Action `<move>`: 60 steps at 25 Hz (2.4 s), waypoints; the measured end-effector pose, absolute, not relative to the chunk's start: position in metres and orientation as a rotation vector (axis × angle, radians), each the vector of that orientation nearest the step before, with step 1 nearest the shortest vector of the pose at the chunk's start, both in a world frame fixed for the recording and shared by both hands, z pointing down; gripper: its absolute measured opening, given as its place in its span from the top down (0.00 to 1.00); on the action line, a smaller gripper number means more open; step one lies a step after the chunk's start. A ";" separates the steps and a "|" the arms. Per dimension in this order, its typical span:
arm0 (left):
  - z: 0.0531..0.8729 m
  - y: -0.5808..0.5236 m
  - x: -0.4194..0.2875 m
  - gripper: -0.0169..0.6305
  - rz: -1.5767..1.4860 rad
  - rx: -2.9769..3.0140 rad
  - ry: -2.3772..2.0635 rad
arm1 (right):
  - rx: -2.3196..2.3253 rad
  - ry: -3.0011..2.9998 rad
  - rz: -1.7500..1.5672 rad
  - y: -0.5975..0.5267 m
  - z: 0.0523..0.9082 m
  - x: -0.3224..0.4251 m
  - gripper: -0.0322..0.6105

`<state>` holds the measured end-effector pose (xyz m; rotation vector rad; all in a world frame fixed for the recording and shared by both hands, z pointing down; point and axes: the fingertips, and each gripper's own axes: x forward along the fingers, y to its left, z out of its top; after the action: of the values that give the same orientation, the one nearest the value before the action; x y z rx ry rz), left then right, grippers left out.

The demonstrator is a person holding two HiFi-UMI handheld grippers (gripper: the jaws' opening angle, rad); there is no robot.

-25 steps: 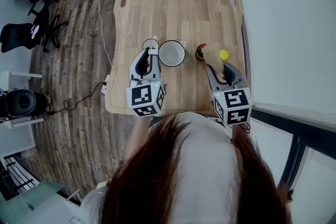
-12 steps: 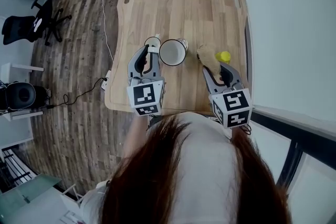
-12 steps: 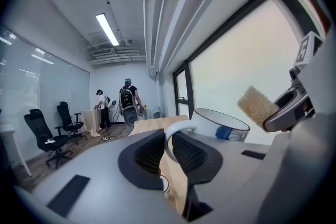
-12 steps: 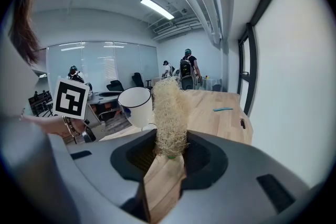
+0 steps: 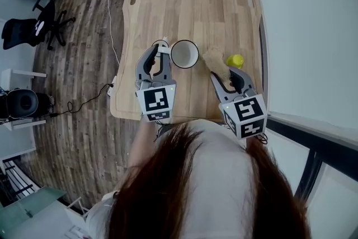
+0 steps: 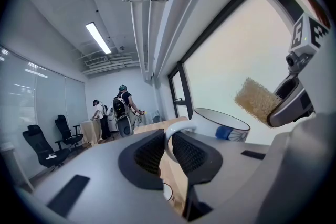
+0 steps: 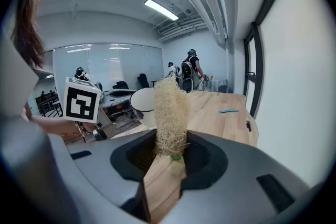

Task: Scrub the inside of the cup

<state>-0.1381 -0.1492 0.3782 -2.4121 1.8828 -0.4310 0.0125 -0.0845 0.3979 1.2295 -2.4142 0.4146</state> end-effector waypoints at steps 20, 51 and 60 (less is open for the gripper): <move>0.367 -0.156 -0.104 0.90 -0.520 -2.356 1.666 | 1.152 -2.440 0.415 -0.076 0.397 0.007 0.74; 0.367 -0.150 -0.084 0.90 -0.622 -2.154 1.364 | 1.046 -2.256 0.398 -0.076 0.422 -0.009 0.74; 0.366 -0.150 -0.083 0.90 -0.647 -2.096 1.311 | 1.006 -2.216 0.405 -0.077 0.428 -0.014 0.74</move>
<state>-0.0828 -0.1500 0.3660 -2.0960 1.3109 -0.6471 -0.0138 -0.0768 0.4277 1.0060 -2.2164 0.4050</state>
